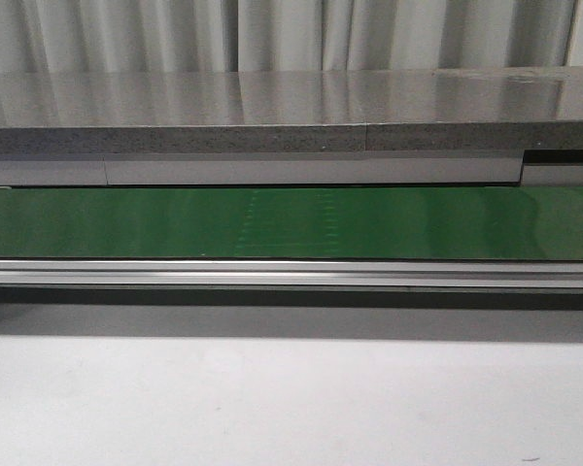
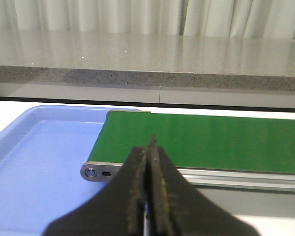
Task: Move button from right to left
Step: 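Lower the right gripper over the yellow-capped button in the green tray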
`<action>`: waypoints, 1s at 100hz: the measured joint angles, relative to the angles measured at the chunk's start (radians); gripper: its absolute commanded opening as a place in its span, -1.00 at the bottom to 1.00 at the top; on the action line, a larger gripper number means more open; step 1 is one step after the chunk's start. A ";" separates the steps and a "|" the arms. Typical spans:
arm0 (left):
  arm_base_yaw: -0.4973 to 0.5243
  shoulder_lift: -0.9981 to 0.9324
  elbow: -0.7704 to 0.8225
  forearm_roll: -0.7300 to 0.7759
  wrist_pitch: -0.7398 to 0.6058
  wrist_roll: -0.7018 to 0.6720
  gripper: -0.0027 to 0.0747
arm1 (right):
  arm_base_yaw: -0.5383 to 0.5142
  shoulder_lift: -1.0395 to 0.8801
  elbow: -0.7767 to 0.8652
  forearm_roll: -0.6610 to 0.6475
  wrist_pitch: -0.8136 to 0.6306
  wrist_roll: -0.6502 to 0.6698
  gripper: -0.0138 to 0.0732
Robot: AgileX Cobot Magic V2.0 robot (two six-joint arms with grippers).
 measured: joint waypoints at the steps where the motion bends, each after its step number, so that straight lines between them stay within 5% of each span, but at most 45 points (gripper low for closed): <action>1: 0.000 0.000 0.000 0.000 0.000 0.000 -0.98 | 0.000 0.000 0.000 0.000 0.000 0.000 -0.84; 24: 0.000 0.000 0.000 0.000 0.000 0.000 -0.98 | 0.000 0.000 -0.076 0.000 0.062 0.000 -0.84; 52: 0.000 0.000 0.000 0.000 0.000 0.000 -0.98 | 0.000 0.018 -0.314 0.000 0.319 0.000 -0.84; 100: 0.000 0.000 0.000 0.000 0.000 0.000 -0.98 | 0.000 0.397 -0.617 0.000 0.653 0.000 -0.84</action>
